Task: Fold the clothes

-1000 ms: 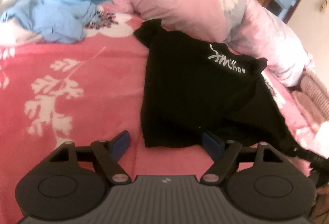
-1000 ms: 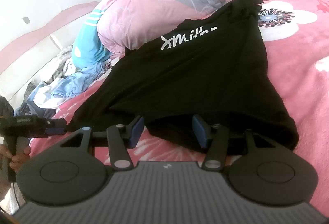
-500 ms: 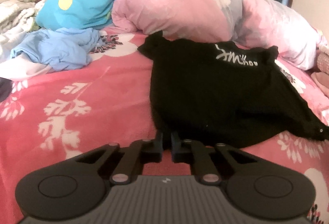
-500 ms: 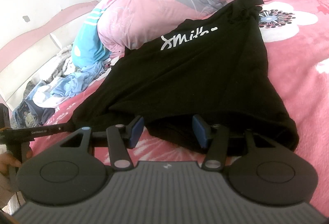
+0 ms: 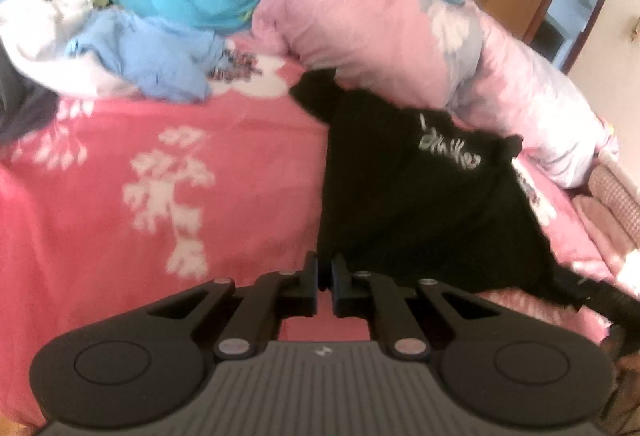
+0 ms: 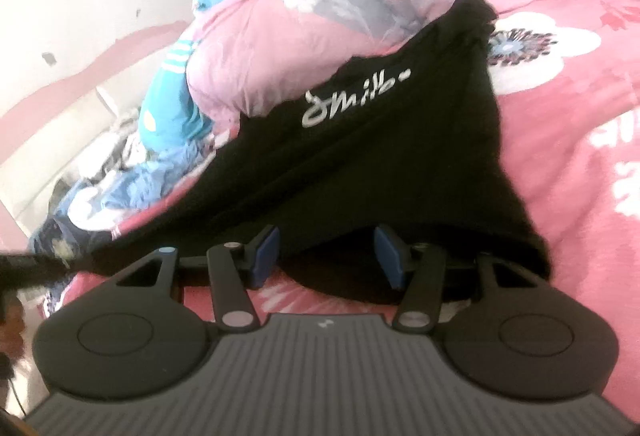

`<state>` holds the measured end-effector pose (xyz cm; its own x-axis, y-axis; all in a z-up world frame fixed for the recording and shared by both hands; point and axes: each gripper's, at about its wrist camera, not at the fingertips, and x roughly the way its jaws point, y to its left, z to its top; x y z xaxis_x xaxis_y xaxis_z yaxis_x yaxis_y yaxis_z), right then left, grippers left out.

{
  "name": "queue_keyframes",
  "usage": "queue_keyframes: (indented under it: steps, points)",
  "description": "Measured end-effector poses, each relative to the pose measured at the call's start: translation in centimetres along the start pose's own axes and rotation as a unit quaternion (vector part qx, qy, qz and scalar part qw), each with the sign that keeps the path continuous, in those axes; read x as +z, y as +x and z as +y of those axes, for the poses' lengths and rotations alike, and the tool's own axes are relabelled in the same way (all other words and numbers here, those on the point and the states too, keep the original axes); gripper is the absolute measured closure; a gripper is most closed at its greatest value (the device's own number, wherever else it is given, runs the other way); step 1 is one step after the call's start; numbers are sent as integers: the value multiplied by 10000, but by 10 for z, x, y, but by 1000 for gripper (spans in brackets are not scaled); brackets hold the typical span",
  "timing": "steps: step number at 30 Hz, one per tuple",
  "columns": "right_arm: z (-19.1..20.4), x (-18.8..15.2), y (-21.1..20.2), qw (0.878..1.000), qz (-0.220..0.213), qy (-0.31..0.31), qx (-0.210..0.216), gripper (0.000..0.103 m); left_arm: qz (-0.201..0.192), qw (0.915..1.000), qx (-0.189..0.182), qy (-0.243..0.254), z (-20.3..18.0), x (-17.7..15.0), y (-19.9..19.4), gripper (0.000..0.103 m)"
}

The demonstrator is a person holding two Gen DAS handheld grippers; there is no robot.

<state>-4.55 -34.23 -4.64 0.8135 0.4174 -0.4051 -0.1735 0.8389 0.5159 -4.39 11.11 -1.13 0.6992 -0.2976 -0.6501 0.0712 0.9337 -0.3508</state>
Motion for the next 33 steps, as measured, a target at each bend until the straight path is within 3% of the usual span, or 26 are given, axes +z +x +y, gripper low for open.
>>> queue_keyframes:
  steps: [4,6,8,12,14,17,19,22,23,27,33]
  points:
    - [-11,7,-44,9981,-522,319,28,46,3,9993,-299,-236,17,-13,11,90]
    - [-22,12,-71,9954,-779,552,-53,43,-20,9981,-465,-400,27,-16,14,79]
    - [-34,19,-89,9929,-814,817,-277,43,-83,9958,-682,-601,37,-19,15,75]
    - [-60,25,-98,9848,-558,1554,-534,43,-209,9909,-999,-880,50,-24,20,67]
    - [-69,24,-86,9801,-225,1889,-563,43,-258,9894,-1090,-928,53,-26,21,66]
    - [-75,19,-62,9756,174,2023,-837,43,-315,9889,-1131,-910,55,-28,22,66]
    - [-77,16,-53,9732,202,2089,-942,45,-349,9886,-1155,-897,56,-29,23,67]
    - [-73,18,-46,9717,195,2143,-974,57,-385,9894,-1066,-905,58,-30,25,79]
    - [-71,18,-44,9722,250,2116,-972,65,-396,9898,-1026,-909,59,-31,26,85]
    - [-57,17,-31,9767,518,1789,-1064,88,-441,9909,-916,-882,59,-31,28,93]
    - [-45,20,-42,9808,204,1472,-1264,97,-531,9936,-760,-649,49,-31,22,97]
